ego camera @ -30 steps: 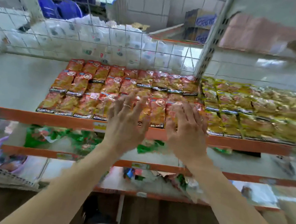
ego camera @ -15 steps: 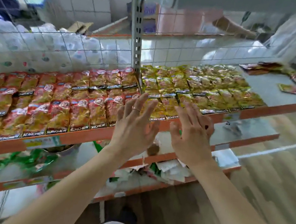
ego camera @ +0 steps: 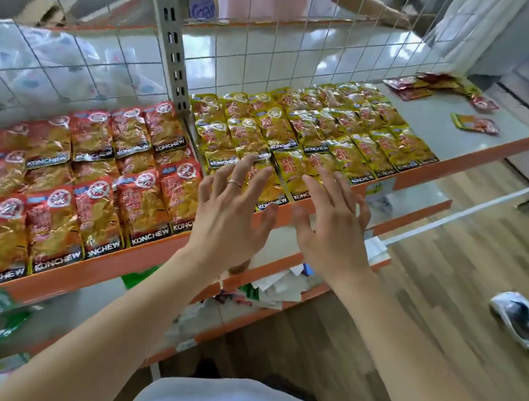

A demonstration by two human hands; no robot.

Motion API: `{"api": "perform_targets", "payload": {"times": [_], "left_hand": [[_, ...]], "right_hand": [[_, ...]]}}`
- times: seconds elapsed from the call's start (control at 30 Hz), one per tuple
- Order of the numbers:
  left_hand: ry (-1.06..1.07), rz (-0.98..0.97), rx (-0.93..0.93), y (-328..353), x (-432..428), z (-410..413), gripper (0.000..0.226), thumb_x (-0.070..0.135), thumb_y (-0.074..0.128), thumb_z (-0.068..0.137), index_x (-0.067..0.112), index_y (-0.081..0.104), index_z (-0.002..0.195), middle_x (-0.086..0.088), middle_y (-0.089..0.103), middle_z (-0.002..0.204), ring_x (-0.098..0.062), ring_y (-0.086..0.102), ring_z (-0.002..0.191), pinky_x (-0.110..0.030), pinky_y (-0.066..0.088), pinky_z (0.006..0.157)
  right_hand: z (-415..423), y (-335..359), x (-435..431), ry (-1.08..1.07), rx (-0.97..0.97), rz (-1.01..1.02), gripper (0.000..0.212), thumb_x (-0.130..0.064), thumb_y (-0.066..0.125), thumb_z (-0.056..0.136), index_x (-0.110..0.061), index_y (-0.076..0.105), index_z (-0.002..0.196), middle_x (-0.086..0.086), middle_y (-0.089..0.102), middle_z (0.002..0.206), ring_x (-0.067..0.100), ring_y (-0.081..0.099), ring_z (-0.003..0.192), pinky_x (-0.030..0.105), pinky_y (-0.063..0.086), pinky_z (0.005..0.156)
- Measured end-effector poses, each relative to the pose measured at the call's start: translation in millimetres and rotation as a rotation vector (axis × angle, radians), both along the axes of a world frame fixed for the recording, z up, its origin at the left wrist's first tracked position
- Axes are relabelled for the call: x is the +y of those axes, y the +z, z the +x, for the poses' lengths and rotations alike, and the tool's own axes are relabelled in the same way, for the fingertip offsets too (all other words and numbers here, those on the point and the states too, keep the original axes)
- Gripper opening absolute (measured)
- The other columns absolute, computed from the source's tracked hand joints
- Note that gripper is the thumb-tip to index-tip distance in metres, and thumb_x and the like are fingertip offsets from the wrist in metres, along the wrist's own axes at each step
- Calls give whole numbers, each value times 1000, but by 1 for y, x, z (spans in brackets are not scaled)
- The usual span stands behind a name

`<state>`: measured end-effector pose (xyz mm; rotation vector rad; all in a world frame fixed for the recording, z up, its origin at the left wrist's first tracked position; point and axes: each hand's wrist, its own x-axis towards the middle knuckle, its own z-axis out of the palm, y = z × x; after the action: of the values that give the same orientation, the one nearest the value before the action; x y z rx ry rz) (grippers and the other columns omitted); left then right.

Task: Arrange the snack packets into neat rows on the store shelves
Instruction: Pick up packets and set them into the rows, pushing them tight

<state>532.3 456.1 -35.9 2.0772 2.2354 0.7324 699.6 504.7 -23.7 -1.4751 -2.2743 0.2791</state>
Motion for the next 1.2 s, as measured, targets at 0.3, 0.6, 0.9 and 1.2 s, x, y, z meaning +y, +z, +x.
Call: {"api": "perform_targets", "payload": {"times": [0.3,0.6,0.9,1.2], "left_hand": [[-16,-24,20,11,33,25,65,57,30,93,26,41,149,-3,31,161,-30,28,141,-53,24,111],[96,17,26,20,85,96,60,54,36,93,24,48,145,-4,38,157,-31,35,138,-52,29,107],[246,47,36,25,134,191,59,52,39,92,24,51,142,-3,38,156,-29,36,136,-50,31,105],[267,-17,35,20,166,235,59,53,35,93,25,48,143,-4,38,156,-29,34,137,-51,28,108]], "right_hand": [[29,-2,33,-10,18,0,58,-53,31,96,-29,44,147,-4,28,162,20,15,152,51,10,118],[94,1,104,88,59,41,54,-52,35,97,-28,50,143,-2,36,158,22,23,149,60,20,116],[180,13,168,215,85,60,50,-49,40,96,-32,51,142,-3,37,158,22,23,149,56,16,116],[224,9,211,259,38,32,61,-57,28,93,-29,52,142,-2,37,158,21,24,149,53,18,115]]}}
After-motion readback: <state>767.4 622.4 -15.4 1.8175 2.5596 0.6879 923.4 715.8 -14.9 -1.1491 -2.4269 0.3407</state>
